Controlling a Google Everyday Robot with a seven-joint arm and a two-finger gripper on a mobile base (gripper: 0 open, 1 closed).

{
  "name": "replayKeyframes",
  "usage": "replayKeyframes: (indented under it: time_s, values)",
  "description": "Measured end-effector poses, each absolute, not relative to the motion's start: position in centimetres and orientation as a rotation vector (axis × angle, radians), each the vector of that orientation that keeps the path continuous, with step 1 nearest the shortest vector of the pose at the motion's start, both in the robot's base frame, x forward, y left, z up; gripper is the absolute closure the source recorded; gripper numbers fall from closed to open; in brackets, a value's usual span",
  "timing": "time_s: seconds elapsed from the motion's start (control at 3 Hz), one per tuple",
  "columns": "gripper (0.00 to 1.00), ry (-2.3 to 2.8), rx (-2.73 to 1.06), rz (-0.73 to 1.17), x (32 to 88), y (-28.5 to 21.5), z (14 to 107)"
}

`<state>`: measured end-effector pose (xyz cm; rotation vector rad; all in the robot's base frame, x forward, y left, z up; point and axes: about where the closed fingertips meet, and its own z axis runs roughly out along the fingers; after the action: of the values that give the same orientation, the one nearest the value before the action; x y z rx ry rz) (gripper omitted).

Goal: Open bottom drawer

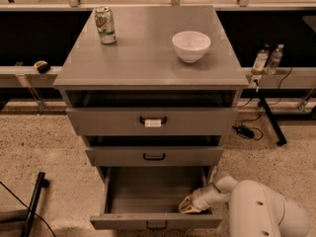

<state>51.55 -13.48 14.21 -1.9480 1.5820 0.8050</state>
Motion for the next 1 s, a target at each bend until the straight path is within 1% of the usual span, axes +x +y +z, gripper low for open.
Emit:
replayKeyframes:
  time_s: [0.33,0.67,1.0]
  values:
    - [1.0,1.582,-1.95,0.812,51.4,-13.5,14.2]
    - [1.0,1.591,-1.934,0.909,47.5,-13.7,14.2]
    - [1.0,1.595,-1.928,0.929,46.9,-13.9,14.4]
